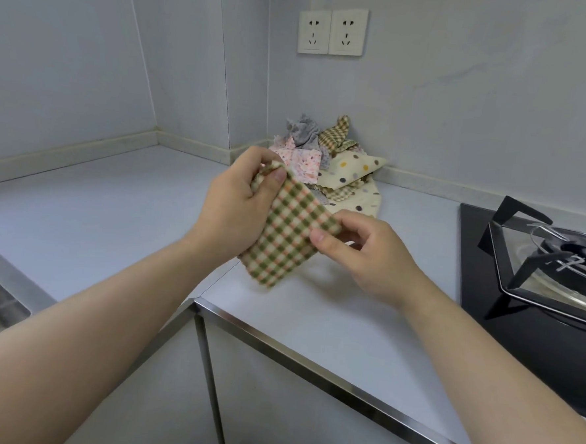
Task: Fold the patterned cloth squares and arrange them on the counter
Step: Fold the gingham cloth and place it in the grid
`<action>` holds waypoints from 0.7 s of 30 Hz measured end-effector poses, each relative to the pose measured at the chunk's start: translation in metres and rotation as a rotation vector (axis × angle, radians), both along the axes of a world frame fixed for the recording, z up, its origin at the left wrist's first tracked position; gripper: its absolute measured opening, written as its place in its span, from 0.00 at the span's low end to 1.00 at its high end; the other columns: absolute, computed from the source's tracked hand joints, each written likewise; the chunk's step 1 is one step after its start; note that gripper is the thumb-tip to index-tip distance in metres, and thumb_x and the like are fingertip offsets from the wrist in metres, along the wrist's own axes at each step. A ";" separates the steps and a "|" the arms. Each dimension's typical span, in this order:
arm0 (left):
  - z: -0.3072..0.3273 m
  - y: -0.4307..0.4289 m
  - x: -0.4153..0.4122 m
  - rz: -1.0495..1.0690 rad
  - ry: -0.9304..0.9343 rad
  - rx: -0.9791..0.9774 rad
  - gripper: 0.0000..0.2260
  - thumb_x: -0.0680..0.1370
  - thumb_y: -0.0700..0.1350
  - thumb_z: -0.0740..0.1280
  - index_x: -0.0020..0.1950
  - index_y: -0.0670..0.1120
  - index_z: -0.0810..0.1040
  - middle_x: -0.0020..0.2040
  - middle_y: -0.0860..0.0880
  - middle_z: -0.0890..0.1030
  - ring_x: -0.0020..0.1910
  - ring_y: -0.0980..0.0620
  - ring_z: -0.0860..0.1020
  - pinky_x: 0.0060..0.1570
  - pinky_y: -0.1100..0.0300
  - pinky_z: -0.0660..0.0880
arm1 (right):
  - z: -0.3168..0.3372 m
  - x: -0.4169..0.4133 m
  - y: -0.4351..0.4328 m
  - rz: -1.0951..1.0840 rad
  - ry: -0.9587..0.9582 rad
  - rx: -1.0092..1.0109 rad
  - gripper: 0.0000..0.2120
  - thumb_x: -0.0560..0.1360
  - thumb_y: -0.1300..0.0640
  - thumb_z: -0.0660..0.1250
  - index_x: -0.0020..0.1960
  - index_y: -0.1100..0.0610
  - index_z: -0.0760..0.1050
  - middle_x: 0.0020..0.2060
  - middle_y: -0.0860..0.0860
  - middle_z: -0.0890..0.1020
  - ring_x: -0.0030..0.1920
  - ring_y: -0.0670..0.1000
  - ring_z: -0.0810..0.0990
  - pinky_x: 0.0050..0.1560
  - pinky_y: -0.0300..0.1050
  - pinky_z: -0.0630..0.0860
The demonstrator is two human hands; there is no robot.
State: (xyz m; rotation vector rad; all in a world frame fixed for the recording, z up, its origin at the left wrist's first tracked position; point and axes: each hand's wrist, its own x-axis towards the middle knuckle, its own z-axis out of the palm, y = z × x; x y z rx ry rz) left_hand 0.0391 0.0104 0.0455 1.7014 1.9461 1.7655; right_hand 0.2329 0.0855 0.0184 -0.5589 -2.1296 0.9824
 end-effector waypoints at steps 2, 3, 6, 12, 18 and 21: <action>-0.001 -0.001 -0.004 0.010 0.085 0.006 0.04 0.83 0.49 0.65 0.57 0.53 0.77 0.46 0.57 0.82 0.46 0.57 0.77 0.48 0.60 0.74 | 0.002 0.000 -0.002 0.038 -0.011 -0.028 0.14 0.79 0.49 0.72 0.44 0.60 0.82 0.38 0.53 0.82 0.39 0.44 0.77 0.44 0.42 0.72; -0.002 -0.001 -0.006 0.012 0.125 0.000 0.05 0.83 0.49 0.65 0.58 0.53 0.78 0.46 0.56 0.82 0.46 0.56 0.77 0.48 0.59 0.75 | 0.003 0.000 -0.002 0.053 0.007 -0.043 0.16 0.78 0.48 0.71 0.43 0.61 0.81 0.38 0.58 0.81 0.39 0.45 0.76 0.43 0.46 0.72; -0.006 0.001 -0.009 0.027 0.118 -0.020 0.05 0.82 0.50 0.66 0.58 0.54 0.78 0.46 0.56 0.82 0.46 0.57 0.78 0.48 0.59 0.75 | 0.007 0.001 -0.003 0.067 0.076 -0.106 0.18 0.78 0.48 0.71 0.39 0.63 0.79 0.35 0.61 0.76 0.38 0.51 0.73 0.42 0.53 0.71; -0.005 0.004 -0.007 0.095 0.025 -0.110 0.04 0.83 0.53 0.64 0.54 0.55 0.77 0.44 0.60 0.79 0.45 0.63 0.76 0.41 0.67 0.69 | 0.000 -0.005 0.000 0.013 0.100 -0.341 0.08 0.79 0.53 0.70 0.45 0.56 0.78 0.40 0.49 0.85 0.44 0.53 0.86 0.42 0.50 0.77; 0.002 0.006 -0.006 0.135 -0.042 -0.254 0.07 0.82 0.53 0.65 0.53 0.52 0.79 0.43 0.55 0.80 0.45 0.52 0.78 0.45 0.56 0.75 | -0.004 -0.006 0.003 -0.070 0.064 -0.344 0.08 0.79 0.48 0.70 0.52 0.51 0.74 0.46 0.49 0.85 0.43 0.51 0.86 0.44 0.49 0.76; 0.000 0.009 -0.014 0.197 -0.249 -0.317 0.08 0.81 0.52 0.65 0.48 0.49 0.79 0.44 0.49 0.82 0.45 0.46 0.81 0.48 0.50 0.79 | -0.011 -0.008 0.002 -0.165 -0.042 -0.185 0.18 0.77 0.44 0.71 0.63 0.43 0.69 0.53 0.44 0.81 0.45 0.47 0.83 0.45 0.39 0.76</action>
